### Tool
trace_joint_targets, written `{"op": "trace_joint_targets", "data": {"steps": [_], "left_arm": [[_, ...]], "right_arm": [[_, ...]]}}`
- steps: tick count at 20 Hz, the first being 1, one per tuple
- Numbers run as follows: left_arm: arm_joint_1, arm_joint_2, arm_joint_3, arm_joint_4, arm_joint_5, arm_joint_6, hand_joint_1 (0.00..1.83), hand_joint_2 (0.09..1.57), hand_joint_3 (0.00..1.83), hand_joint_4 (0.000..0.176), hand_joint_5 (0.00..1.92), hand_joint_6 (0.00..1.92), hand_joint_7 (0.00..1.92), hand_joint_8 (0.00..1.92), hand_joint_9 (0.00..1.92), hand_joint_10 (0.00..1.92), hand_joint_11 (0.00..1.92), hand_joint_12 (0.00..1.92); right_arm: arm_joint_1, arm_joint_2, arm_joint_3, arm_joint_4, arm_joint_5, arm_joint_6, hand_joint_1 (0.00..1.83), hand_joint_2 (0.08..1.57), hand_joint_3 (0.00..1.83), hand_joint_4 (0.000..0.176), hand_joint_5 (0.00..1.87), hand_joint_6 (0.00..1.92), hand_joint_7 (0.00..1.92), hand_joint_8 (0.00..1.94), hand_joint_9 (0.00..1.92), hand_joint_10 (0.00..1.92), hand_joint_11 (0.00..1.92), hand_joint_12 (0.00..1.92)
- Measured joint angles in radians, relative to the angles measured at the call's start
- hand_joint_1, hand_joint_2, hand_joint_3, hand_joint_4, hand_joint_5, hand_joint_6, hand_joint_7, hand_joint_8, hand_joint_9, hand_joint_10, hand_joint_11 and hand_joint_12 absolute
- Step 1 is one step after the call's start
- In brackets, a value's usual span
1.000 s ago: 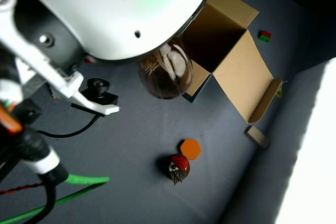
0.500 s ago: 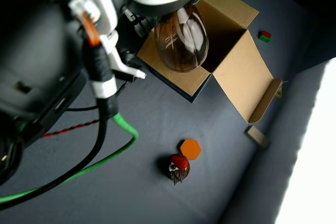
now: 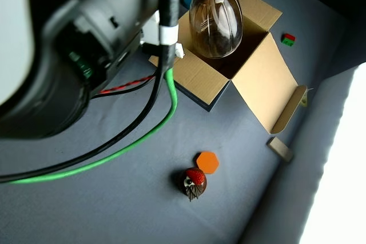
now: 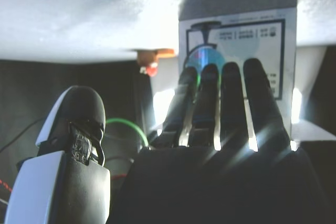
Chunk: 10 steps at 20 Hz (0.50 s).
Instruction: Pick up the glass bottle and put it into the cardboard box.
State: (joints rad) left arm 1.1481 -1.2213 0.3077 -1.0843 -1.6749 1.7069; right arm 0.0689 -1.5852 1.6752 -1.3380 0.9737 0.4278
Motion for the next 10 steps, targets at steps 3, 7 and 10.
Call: {"op": "trace_joint_targets", "data": {"steps": [3,7,10], "left_arm": [[0.004,-0.01,0.008,0.01,0.001,0.0,0.0,1.23,0.0,0.0,0.02,0.01,0.0,0.0,0.0,0.0,0.0,0.0],[0.004,-0.01,0.016,0.024,0.002,0.0,0.0,1.23,0.0,0.0,0.01,0.0,0.0,0.0,0.0,0.0,0.0,0.0],[0.004,-0.011,0.016,0.026,0.002,0.0,0.0,1.24,0.0,0.0,0.02,0.01,0.0,0.0,0.0,0.0,0.0,0.0]], "right_arm": [[-0.004,-0.021,0.0,0.003,-0.034,-0.001,1.35,1.2,0.0,0.0,0.64,1.39,0.81,1.19,0.9,1.36,0.86,1.62],[-0.019,-0.046,0.002,0.021,-0.088,0.0,1.35,1.19,0.0,0.0,0.65,1.37,0.83,1.16,0.9,1.37,0.88,1.61],[-0.036,-0.063,0.008,0.018,-0.121,0.0,1.36,1.18,0.0,0.0,0.69,1.35,0.85,1.12,0.91,1.35,0.87,1.63]]}}
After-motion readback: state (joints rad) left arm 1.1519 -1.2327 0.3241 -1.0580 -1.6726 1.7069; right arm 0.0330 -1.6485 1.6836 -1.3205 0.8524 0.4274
